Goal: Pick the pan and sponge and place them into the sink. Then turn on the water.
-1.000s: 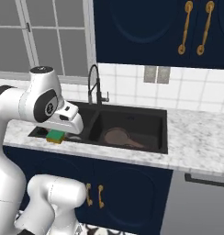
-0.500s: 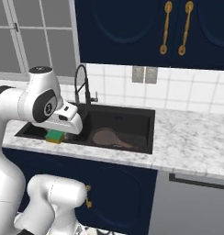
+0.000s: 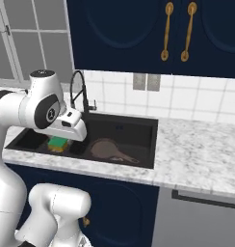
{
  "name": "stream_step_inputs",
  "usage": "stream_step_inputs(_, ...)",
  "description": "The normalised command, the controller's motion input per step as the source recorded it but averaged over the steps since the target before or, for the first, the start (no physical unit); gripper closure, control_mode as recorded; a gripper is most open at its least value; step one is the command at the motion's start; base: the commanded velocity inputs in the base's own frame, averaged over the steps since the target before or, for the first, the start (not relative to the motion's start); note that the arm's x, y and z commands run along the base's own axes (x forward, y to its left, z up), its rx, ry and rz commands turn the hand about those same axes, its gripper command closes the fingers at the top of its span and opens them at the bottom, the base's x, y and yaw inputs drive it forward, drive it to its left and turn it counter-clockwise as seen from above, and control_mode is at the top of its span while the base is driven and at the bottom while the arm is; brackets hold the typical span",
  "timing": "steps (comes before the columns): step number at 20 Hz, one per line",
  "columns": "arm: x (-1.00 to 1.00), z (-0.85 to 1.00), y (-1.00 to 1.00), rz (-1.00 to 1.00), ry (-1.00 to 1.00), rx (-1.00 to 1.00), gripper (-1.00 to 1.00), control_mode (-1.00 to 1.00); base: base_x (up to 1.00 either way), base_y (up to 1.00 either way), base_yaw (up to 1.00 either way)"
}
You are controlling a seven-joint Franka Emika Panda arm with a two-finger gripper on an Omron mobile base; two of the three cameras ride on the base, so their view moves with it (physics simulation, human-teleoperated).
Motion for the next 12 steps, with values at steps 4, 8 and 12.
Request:
stream_step_inputs(4, 0.00, 0.00, 0.00, 0.00, 0.00, 0.00, 1.00, 1.00, 0.51, -0.16, 0.00)
stream_step_inputs(8, 0.00, 0.00, 0.00, 0.00, 0.00, 0.00, 1.00, 1.00, 0.44, -0.22, -0.02)
stream_step_inputs(12, 0.00, 0.00, 0.00, 0.00, 0.00, 0.00, 1.00, 1.00, 0.28, -0.26, -0.10)
